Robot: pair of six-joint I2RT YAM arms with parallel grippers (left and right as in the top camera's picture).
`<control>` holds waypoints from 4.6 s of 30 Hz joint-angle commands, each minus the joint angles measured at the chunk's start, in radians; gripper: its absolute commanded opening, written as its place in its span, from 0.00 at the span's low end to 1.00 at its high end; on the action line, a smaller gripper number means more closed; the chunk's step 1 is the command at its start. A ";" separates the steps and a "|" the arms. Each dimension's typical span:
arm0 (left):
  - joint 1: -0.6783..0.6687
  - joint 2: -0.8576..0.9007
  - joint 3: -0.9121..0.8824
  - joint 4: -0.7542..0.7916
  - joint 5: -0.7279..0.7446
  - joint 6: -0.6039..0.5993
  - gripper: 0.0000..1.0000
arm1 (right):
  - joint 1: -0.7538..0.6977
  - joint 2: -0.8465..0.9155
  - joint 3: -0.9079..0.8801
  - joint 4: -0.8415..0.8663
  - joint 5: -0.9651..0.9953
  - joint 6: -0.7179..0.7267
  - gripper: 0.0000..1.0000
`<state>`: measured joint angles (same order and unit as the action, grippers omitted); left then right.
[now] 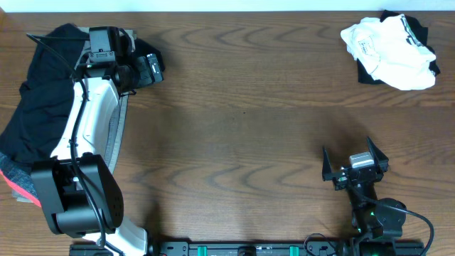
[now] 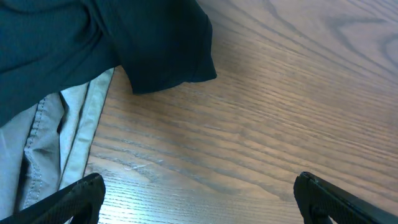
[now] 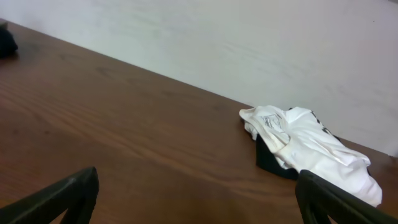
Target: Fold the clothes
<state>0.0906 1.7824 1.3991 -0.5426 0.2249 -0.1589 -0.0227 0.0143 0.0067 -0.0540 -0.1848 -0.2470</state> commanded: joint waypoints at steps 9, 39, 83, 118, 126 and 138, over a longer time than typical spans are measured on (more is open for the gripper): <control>0.004 0.015 -0.004 -0.002 -0.009 0.009 0.98 | -0.002 -0.010 -0.001 -0.005 0.005 -0.008 0.99; -0.043 -0.181 -0.144 0.247 -0.029 0.009 0.98 | -0.002 -0.010 -0.001 -0.005 0.005 -0.009 0.99; -0.030 -1.659 -1.395 0.549 -0.054 0.000 0.98 | -0.002 -0.010 -0.001 -0.005 0.005 -0.008 0.99; -0.031 -1.778 -1.395 0.486 -0.054 0.001 0.98 | -0.002 -0.010 -0.001 -0.005 0.005 -0.009 0.99; -0.031 -1.778 -1.395 0.486 -0.054 0.001 0.98 | -0.002 -0.010 -0.001 -0.005 0.005 -0.009 0.99; -0.031 -1.778 -1.395 0.486 -0.054 0.002 0.98 | -0.002 -0.010 -0.001 -0.005 0.005 -0.009 0.99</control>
<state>0.0570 0.0128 0.0181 -0.0181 0.1570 -0.1570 -0.0231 0.0116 0.0067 -0.0544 -0.1825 -0.2470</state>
